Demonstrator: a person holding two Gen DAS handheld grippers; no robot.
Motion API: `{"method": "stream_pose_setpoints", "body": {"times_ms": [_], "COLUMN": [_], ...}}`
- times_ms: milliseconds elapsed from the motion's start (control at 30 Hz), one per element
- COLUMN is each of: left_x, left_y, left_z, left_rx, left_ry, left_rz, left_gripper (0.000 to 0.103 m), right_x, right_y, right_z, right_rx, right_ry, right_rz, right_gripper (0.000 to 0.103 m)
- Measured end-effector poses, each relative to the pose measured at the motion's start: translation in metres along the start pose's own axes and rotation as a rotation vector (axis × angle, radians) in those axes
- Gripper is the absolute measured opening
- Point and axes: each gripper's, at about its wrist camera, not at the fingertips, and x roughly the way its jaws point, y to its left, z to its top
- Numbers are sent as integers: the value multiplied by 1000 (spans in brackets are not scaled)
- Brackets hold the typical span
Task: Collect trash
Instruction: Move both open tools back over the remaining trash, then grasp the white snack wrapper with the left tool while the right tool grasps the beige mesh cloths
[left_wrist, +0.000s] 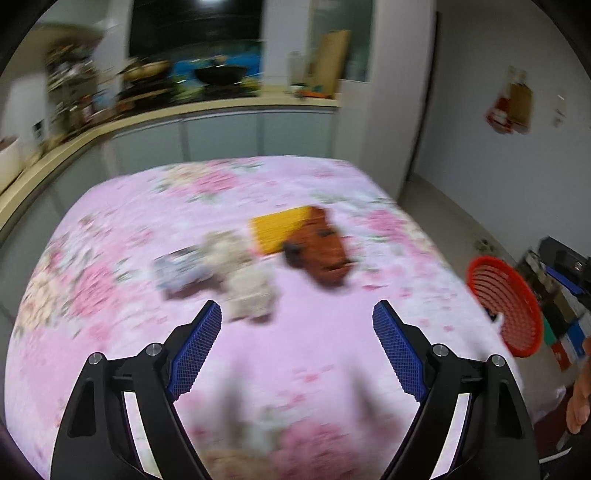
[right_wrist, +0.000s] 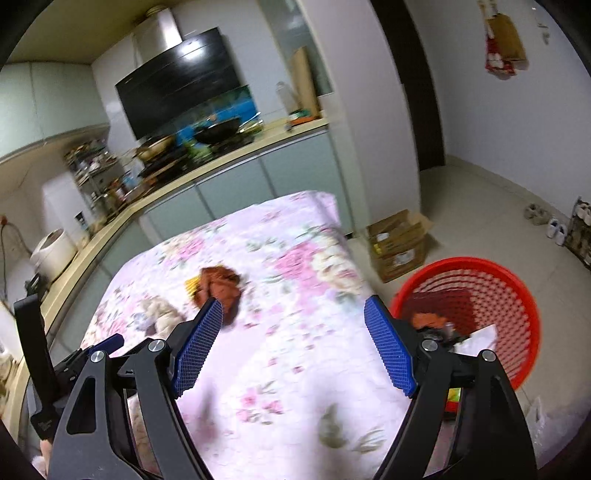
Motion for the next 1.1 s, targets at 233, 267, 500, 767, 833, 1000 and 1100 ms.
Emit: {"method": "stream_pose_setpoints", "body": {"times_ms": [233,267,500,767,833,1000,1100], "left_x": [-10,-10,-4,22,31,57,73], "left_y": [76,86,125,115,111,105,104], "left_z": [-9,-10,-13,2,6,14,18], "left_rx": [-119,-135,-188,-83,-52,20,38], "left_ry": [-5,-10,-4,23,34,79,111], "left_rz": [151,171,247,214,199,165,135], "left_gripper": [81,81,81,81,81,81,81], "right_x": [18,20,33,40,42,46,51], "right_y": [31,35,49,58,57,54,53], "right_z": [-8,-9,-10,-8,-7,-6,-5], "right_rx": [-43,-48,-68,-84,-84,-76,-74], "right_ry": [41,48,78,95,100,112,120], "right_rz": [42,46,65,82,80,73,70], "right_gripper": [77,77,77,77,77,77,77]}}
